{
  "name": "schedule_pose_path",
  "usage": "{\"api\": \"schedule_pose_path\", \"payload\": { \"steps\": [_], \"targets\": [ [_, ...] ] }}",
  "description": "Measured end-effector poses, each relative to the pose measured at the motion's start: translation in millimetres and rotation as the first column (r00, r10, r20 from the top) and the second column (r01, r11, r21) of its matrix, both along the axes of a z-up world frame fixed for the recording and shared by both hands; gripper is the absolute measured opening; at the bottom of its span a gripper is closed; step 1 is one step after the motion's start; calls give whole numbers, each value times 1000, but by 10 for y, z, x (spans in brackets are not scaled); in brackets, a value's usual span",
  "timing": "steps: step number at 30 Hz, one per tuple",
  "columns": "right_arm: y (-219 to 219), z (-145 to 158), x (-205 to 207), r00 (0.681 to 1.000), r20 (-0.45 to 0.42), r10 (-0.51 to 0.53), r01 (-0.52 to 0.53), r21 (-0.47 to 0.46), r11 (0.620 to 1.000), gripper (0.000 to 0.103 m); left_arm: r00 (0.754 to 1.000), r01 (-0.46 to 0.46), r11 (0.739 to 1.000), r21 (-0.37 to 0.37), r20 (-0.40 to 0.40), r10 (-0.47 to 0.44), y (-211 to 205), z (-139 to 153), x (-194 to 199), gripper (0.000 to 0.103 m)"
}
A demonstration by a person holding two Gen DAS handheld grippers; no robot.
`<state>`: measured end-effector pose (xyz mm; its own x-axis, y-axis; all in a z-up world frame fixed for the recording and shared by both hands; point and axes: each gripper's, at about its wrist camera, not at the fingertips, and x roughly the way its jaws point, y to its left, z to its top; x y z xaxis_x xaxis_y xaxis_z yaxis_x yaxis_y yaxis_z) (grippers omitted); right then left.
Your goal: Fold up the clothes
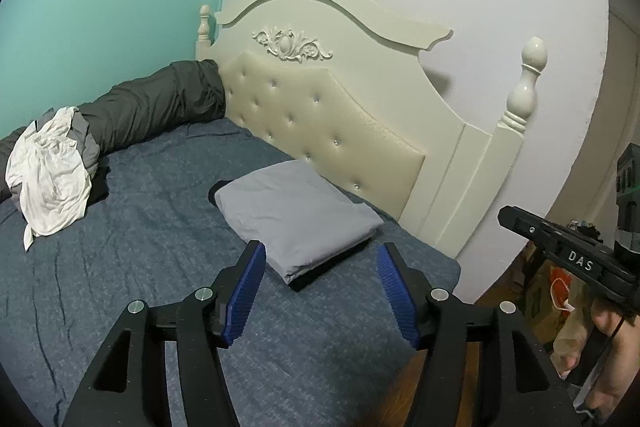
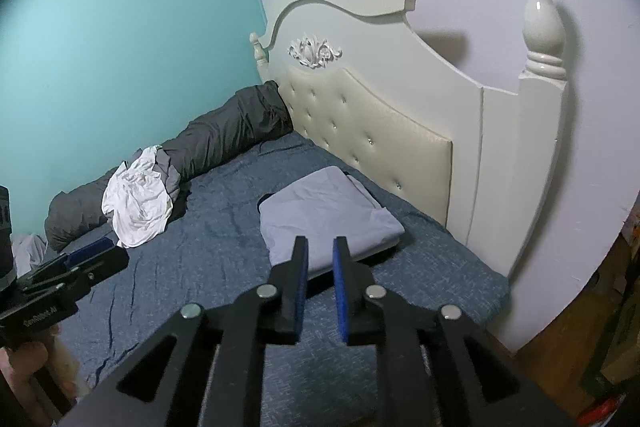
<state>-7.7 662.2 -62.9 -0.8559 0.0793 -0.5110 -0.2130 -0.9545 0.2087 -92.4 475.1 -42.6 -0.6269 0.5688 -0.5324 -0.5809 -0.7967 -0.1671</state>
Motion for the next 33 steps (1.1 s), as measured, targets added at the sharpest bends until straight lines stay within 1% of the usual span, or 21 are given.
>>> {"api": "schedule_pose_path", "payload": {
  "steps": [3, 4, 8, 10, 17, 22, 23, 26, 31, 33],
  "targets": [
    [-100, 45, 87, 1000, -5, 4, -4, 7, 1000, 34, 1000, -4, 1000, 1, -5, 4, -76, 9, 60, 67],
    [-132, 59, 114, 1000, -8, 6, -6, 9, 1000, 37, 1000, -4, 1000, 0, -8, 4, -96, 13, 80, 67],
    [-251, 102, 207, 1000, -17, 11, -10, 24, 1000, 38, 1000, -2, 1000, 1, -17, 2, -181, 31, 166, 69],
    [-308, 112, 258, 1000, -20, 5, -4, 30, 1000, 43, 1000, -2, 1000, 3, -21, 3, -225, 43, 207, 69],
    [-447, 103, 397, 1000, -23, -14, 15, 44, 999, 51, 999, -2, 1000, 9, -39, 3, -376, 65, 364, 74],
    [-539, 96, 509, 999, -28, -17, 18, 50, 999, 63, 999, -7, 1000, 12, -54, 8, -471, 69, 462, 76],
    [-553, 91, 527, 999, -27, -19, 21, 53, 998, 64, 998, -9, 1000, 13, -56, 9, -490, 70, 482, 77],
    [-587, 70, 571, 999, -23, -31, 32, 58, 998, 68, 998, -12, 1000, 14, -65, 13, -548, 73, 541, 83],
    [-640, 41, 658, 999, -25, -40, 41, 57, 998, 80, 997, -9, 1000, 8, -77, 10, -620, 68, 625, 90],
    [-658, 36, 703, 998, -32, -46, 48, 59, 997, 84, 997, -12, 1000, 14, -80, 13, -650, 56, 656, 95]
  ]
}}
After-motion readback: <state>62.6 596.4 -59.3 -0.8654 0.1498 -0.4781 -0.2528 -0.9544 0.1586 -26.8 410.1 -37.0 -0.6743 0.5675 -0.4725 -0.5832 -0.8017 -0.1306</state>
